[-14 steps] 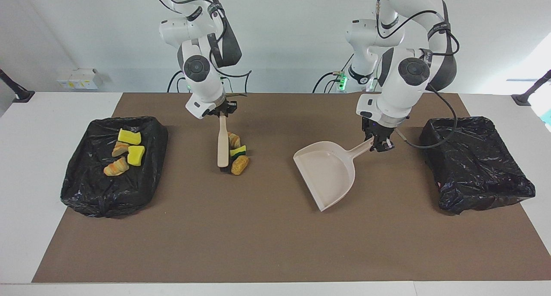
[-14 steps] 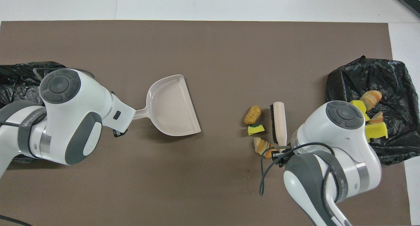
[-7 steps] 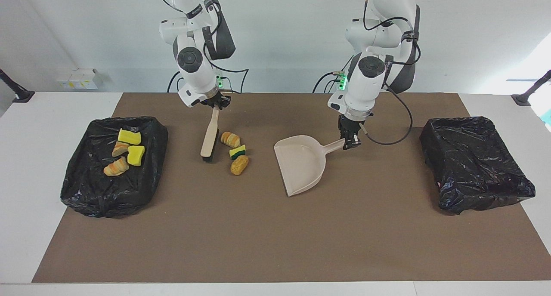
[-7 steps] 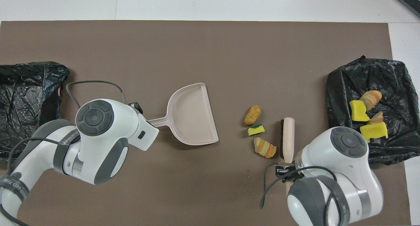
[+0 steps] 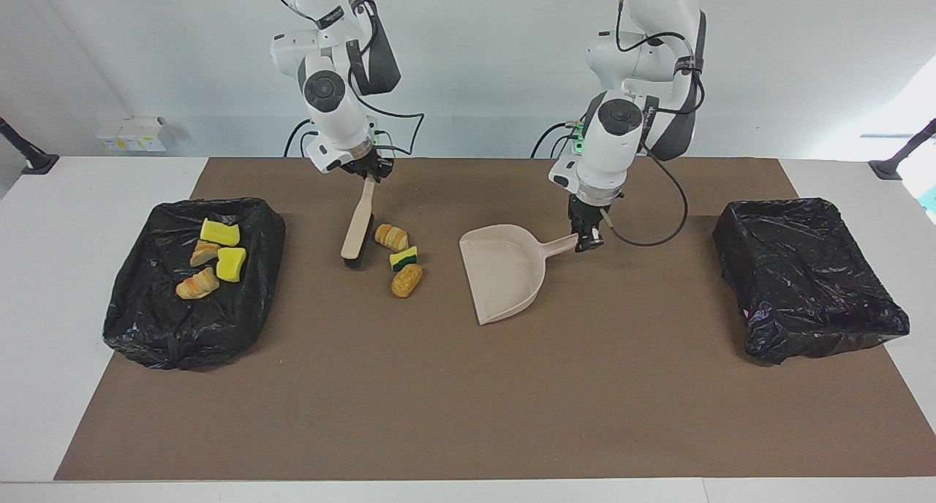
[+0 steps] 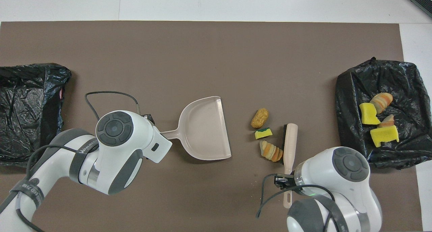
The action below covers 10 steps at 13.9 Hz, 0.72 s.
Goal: Sweep and dump trash in bin
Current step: 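Sweep the trash pile into the dustpan with the right gripper's brush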
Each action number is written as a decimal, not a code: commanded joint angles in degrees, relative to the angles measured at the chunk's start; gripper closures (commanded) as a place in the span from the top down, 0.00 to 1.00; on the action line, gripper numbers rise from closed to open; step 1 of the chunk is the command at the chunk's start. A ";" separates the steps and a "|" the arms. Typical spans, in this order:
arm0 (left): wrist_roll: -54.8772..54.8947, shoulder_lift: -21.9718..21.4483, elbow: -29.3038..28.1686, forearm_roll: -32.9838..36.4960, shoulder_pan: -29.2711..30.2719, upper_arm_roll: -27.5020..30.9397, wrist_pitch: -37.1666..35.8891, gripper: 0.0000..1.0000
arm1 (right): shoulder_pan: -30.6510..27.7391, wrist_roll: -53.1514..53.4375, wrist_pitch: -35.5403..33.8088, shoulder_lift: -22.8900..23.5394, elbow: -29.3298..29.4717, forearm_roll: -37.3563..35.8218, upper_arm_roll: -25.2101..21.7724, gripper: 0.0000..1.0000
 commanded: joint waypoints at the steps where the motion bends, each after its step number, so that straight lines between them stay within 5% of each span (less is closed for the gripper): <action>1: 0.05 -0.81 -1.63 -0.12 -0.95 0.63 0.72 0.00 | 1.34 3.02 2.37 3.24 1.44 2.24 0.25 0.00; 10: -1.27 -1.34 -2.51 -0.12 -0.95 0.63 0.72 0.00 | 6.79 1.81 2.20 20.11 20.60 1.18 0.33 0.00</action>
